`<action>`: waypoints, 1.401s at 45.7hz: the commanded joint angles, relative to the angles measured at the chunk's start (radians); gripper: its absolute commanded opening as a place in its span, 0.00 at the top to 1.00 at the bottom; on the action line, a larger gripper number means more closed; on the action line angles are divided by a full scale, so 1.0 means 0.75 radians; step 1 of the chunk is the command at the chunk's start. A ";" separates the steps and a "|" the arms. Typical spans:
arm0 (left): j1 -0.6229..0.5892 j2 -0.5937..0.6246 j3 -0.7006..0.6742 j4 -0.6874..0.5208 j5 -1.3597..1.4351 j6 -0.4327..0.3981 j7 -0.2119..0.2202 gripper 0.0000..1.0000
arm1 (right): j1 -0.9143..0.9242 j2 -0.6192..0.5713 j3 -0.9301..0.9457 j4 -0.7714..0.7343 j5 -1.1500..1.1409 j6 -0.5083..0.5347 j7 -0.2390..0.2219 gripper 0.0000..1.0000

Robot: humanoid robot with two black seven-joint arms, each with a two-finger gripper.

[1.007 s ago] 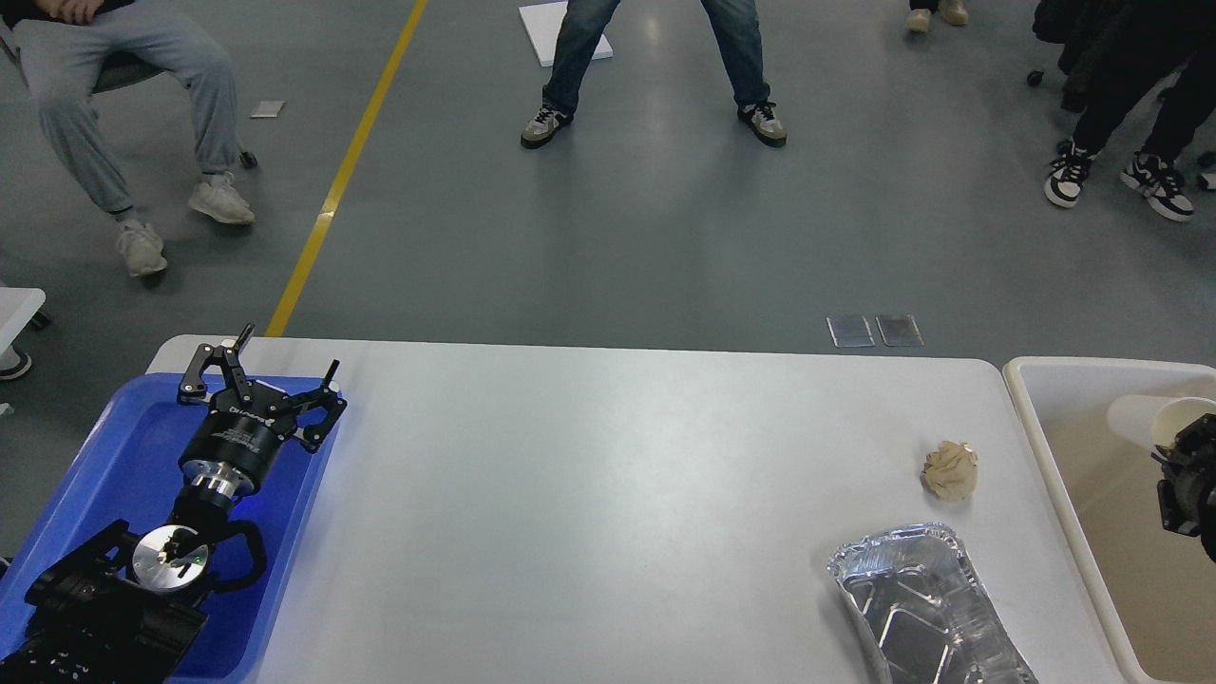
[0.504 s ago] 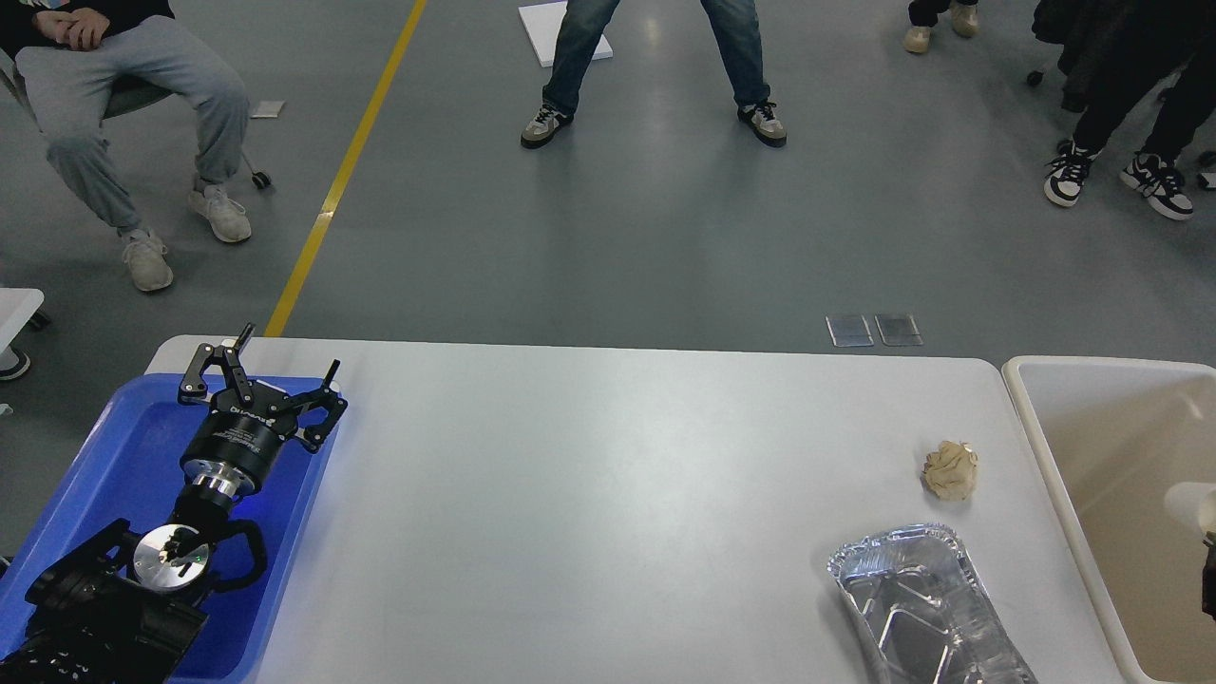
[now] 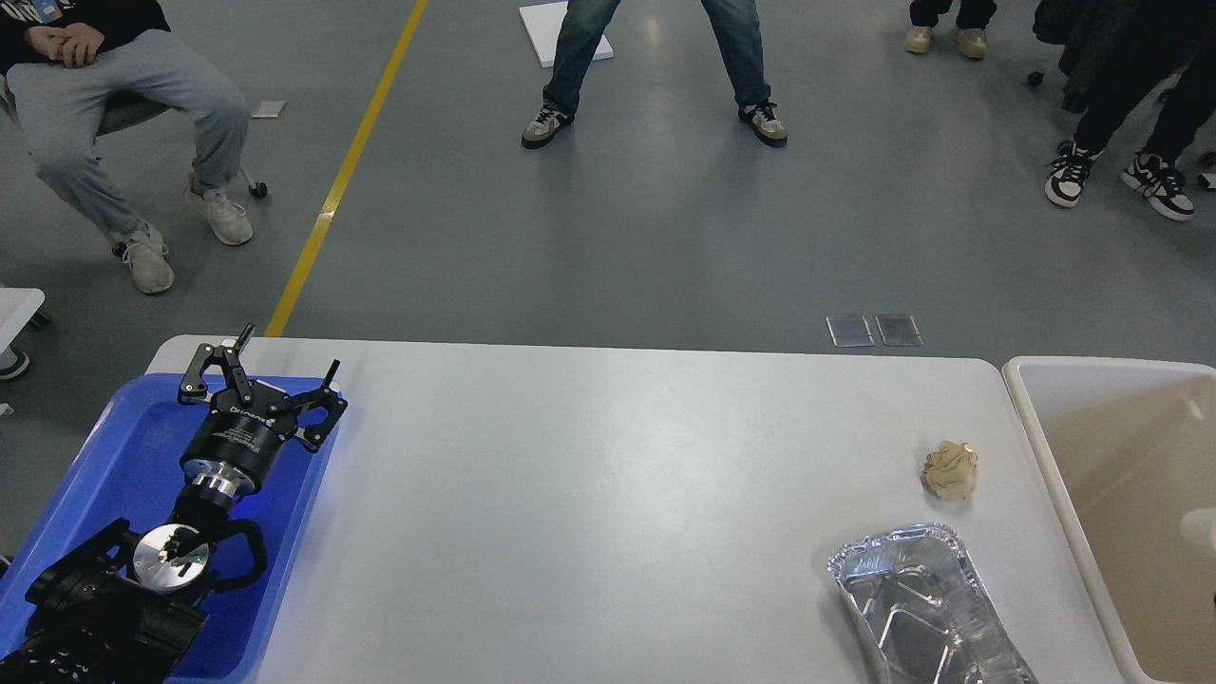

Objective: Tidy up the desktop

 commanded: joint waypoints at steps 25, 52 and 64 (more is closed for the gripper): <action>0.000 0.000 0.001 0.000 0.000 0.000 0.000 0.00 | 0.022 -0.210 0.024 0.298 -0.006 -0.083 -0.001 0.00; 0.000 0.000 0.001 0.000 0.000 0.000 0.002 0.00 | 0.719 -0.644 -0.911 1.304 -0.229 -0.218 0.003 0.00; 0.000 0.000 0.001 0.000 0.000 0.000 0.002 0.00 | 1.054 -0.664 -1.254 1.630 -0.297 -0.116 0.003 0.00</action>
